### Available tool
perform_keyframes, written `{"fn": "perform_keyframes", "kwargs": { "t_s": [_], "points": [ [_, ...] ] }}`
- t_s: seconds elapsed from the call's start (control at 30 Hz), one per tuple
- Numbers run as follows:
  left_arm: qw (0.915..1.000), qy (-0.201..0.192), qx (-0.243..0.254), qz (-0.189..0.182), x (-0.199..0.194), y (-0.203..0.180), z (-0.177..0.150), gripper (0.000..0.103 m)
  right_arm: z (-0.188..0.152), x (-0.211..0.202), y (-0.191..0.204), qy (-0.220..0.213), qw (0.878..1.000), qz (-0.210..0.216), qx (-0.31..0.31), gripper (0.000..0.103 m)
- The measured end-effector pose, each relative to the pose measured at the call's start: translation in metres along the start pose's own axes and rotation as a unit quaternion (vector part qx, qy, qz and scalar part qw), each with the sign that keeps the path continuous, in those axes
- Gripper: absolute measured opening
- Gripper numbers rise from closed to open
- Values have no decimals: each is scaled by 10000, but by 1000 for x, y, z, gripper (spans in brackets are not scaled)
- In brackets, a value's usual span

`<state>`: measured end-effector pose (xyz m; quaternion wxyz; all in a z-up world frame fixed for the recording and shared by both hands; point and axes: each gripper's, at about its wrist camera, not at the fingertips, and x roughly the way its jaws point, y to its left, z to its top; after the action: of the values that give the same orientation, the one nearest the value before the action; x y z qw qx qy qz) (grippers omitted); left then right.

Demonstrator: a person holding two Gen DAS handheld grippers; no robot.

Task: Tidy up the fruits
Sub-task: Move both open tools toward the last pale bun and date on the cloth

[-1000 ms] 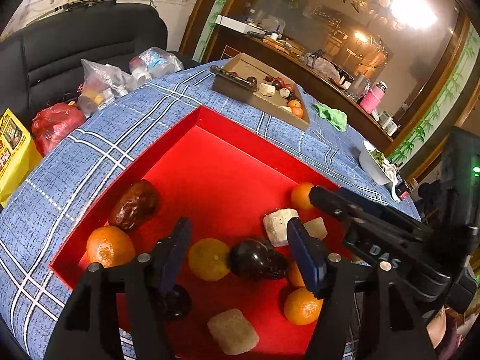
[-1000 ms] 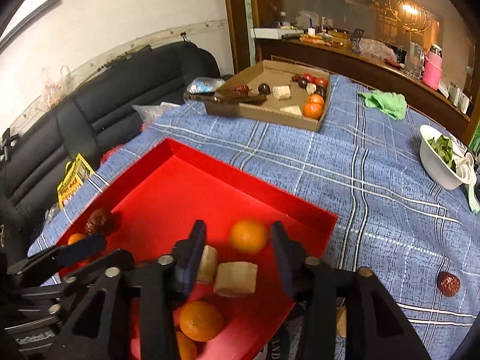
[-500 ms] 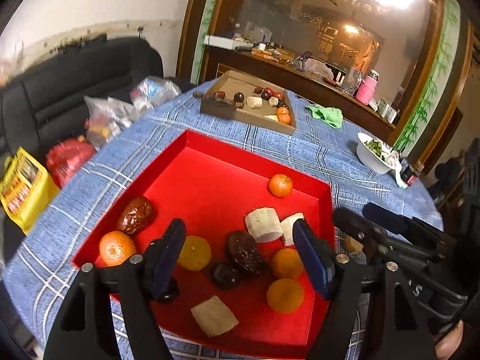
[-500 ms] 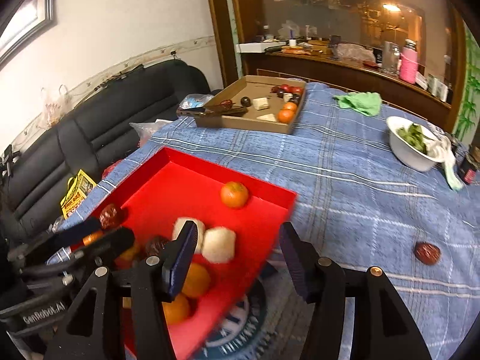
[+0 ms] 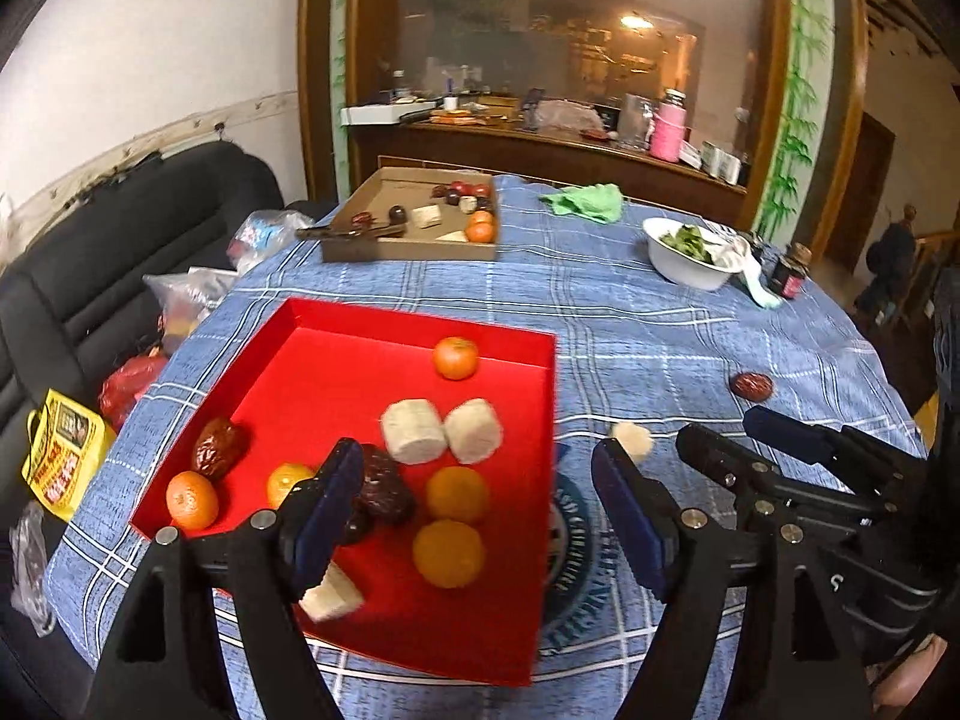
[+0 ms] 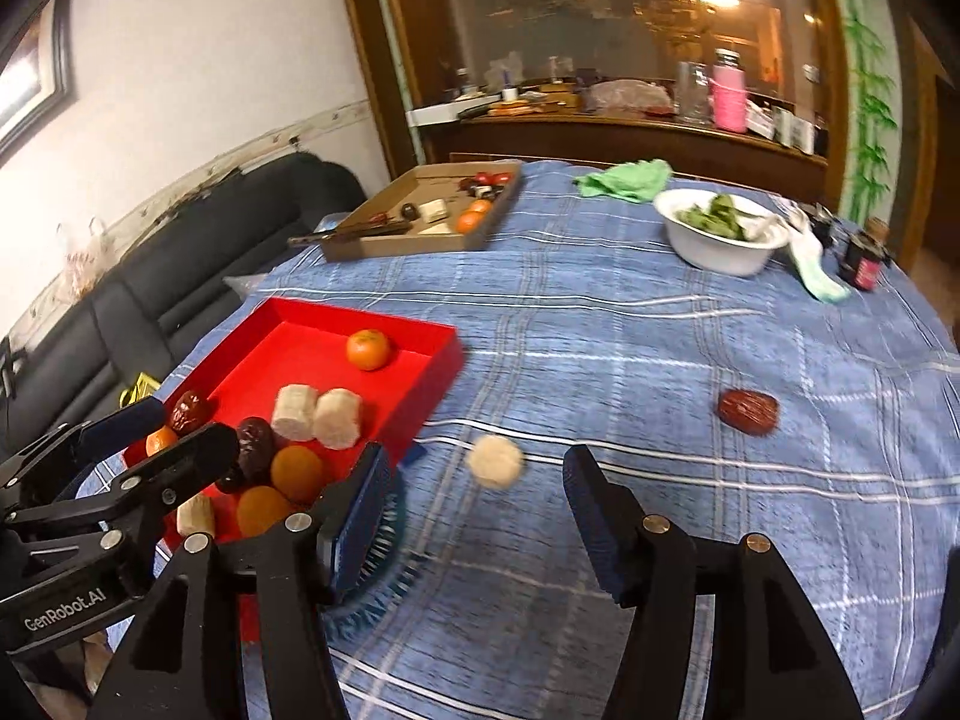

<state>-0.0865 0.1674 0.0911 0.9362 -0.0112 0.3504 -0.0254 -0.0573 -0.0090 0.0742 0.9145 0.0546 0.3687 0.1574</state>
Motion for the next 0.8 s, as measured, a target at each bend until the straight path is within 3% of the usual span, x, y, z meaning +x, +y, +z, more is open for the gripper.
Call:
{"fn": "perform_keyframes", "kwargs": {
  "t_s": [0.33,0.47,0.6,0.8],
  "points": [
    [9997,183,-19,-177,6,-16,-1,80,-14,-10,-42,20,9991,-104,413,66],
    [9984,122,-504,-214,6,5,4,80,-17,-9,-50,84,9988,-135,455,66],
    [9921,-1,-1256,-49,3,49,7,80,-17,-3,-51,191,9988,-106,429,66],
    [9890,43,-1476,-47,11,67,2,80,-12,29,-33,457,9987,-41,233,66]
  ]
}}
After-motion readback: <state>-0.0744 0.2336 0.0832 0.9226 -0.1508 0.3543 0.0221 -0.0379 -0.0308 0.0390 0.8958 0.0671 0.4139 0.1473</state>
